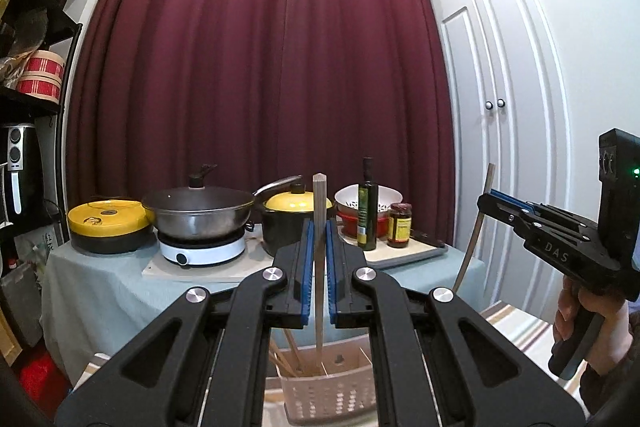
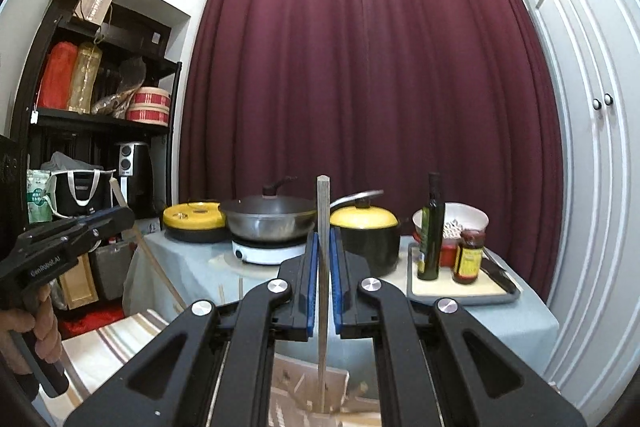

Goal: Organize utensils
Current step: 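Lift both held chopsticks and lower them upright into the white caddy, then open both tools to release the chopsticks into the caddy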

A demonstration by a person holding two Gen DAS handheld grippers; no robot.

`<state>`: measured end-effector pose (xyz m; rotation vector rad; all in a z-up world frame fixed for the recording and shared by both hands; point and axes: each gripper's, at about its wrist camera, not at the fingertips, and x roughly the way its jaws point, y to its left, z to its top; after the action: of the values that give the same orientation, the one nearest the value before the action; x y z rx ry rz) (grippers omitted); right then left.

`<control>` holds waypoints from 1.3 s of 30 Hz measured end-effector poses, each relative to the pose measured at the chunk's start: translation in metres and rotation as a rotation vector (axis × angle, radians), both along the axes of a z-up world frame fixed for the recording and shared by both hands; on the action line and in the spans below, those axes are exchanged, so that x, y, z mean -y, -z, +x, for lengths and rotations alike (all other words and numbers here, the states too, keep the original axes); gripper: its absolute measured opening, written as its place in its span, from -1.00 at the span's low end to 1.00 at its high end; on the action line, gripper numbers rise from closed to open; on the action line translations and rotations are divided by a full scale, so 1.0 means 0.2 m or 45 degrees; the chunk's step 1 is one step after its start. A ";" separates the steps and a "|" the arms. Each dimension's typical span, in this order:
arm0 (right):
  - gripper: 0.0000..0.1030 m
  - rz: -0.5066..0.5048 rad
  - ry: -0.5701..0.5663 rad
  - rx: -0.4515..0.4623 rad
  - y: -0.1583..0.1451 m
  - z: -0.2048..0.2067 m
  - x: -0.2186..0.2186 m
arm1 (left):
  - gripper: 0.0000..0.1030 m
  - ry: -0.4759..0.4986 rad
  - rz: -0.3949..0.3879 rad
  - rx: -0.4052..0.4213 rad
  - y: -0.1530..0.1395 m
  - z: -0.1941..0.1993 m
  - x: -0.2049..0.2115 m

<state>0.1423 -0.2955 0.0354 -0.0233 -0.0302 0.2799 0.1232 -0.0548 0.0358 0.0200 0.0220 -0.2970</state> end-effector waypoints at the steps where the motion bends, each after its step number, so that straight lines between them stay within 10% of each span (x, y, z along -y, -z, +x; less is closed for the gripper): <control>1: -0.87 -0.001 -0.001 0.008 0.00 0.02 -0.01 | -0.88 -0.004 -0.001 0.000 0.00 0.02 0.00; 26: -0.81 -0.037 0.012 -0.192 0.32 0.38 -0.06 | -0.87 -0.023 0.015 -0.246 0.36 0.40 -0.03; 30: -0.33 -0.026 0.028 -0.187 0.33 0.36 -0.04 | -0.58 -0.015 0.003 -0.257 0.39 0.41 -0.04; 39: -0.21 -0.030 0.087 -0.134 0.29 0.21 0.00 | -0.06 -0.026 -0.019 -0.215 0.34 0.29 -0.07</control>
<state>0.1845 -0.2953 -0.0218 -0.0330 0.0780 0.2130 0.1808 -0.0416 -0.0330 -0.0198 0.1877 -0.2776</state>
